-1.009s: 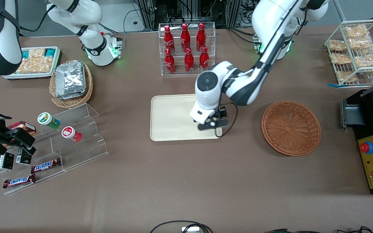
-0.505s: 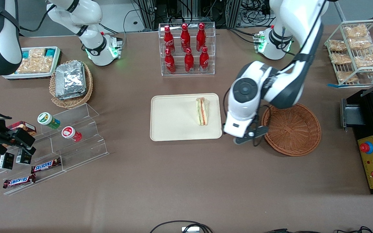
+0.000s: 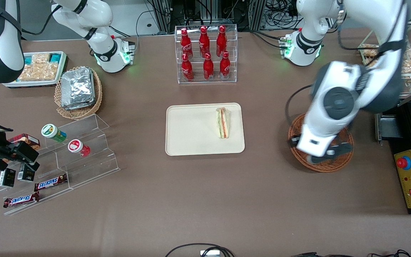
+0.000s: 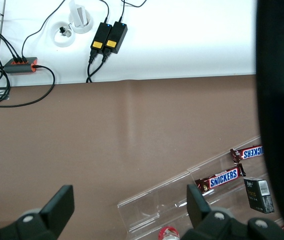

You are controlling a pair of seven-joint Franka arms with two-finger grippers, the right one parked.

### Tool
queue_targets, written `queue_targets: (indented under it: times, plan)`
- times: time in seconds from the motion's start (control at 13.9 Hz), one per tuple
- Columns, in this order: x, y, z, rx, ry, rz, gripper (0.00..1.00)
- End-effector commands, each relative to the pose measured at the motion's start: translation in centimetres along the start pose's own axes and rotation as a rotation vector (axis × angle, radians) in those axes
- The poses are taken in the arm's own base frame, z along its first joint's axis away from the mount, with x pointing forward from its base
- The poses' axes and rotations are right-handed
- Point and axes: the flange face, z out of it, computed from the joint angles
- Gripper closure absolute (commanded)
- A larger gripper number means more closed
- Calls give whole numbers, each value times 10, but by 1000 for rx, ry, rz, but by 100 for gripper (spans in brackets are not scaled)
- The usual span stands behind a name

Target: Place sandwich from basket to tray

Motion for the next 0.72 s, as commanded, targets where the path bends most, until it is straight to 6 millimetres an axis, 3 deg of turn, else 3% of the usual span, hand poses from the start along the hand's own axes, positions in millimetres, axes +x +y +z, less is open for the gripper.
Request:
queue_targets:
  times: [0.0, 0.14, 0.43, 0.65]
  plan:
    - [0, -59, -34, -42, -28, 69, 1]
    - [3, -96, -54, -66, -43, 118, 1]
    - [1, -148, -91, -140, -47, 228, 1]
    - [-10, -158, -107, -148, -29, 320, 1]
